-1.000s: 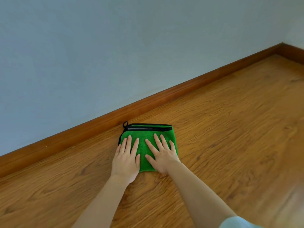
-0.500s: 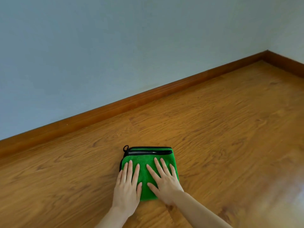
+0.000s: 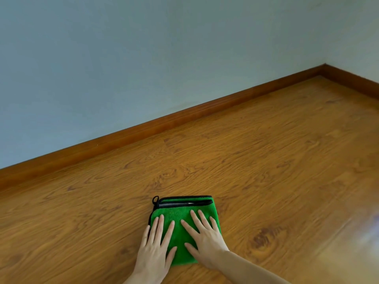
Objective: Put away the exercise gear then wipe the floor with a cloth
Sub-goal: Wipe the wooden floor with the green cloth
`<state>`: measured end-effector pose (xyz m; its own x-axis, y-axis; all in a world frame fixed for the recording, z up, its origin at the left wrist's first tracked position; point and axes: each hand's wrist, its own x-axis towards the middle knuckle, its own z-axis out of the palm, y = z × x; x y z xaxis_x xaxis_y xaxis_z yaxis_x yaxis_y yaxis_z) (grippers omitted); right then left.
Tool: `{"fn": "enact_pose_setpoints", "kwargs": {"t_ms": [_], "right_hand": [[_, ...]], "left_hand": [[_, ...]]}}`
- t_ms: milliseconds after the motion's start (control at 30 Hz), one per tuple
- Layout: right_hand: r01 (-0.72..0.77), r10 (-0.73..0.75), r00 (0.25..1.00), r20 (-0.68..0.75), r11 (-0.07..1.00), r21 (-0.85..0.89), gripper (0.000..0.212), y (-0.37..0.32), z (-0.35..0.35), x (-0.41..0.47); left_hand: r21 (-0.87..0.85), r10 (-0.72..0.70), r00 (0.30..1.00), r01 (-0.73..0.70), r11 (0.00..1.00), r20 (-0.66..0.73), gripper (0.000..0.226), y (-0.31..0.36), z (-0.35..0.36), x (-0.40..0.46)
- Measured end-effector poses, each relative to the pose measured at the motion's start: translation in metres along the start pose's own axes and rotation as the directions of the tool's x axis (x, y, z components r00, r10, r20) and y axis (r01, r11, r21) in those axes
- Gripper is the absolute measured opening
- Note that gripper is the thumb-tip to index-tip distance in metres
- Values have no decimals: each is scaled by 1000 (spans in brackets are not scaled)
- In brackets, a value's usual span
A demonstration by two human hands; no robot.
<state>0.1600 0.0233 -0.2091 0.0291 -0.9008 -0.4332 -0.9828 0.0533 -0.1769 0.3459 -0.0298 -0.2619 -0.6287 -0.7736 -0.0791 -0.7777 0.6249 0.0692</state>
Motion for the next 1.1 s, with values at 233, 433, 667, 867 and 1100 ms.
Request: {"fn": "enact_pose_setpoints", "kwargs": {"t_ms": [233, 433, 667, 867, 1100], "right_hand": [[-115, 114, 993, -23, 992, -44, 56, -1, 10, -5], [-122, 119, 991, -66, 992, -43, 51, 2, 21, -7], [-255, 256, 964, -66, 966, 36, 71, 40, 3, -7], [-419, 423, 903, -76, 906, 67, 66, 96, -6, -20], [-530, 540, 836, -94, 840, 119, 60, 125, 8, -55]], "left_hand": [[18, -17, 995, 15, 1000, 100, 66, 4, -7, 2], [-4, -6, 985, 7, 1000, 170, 72, 9, -9, 1], [0, 81, 985, -82, 997, 152, 71, 39, -20, 52], [-50, 182, 955, -175, 983, 235, 66, 116, -45, 101], [-26, 339, 909, -343, 939, 242, 66, 155, -34, 97]]}}
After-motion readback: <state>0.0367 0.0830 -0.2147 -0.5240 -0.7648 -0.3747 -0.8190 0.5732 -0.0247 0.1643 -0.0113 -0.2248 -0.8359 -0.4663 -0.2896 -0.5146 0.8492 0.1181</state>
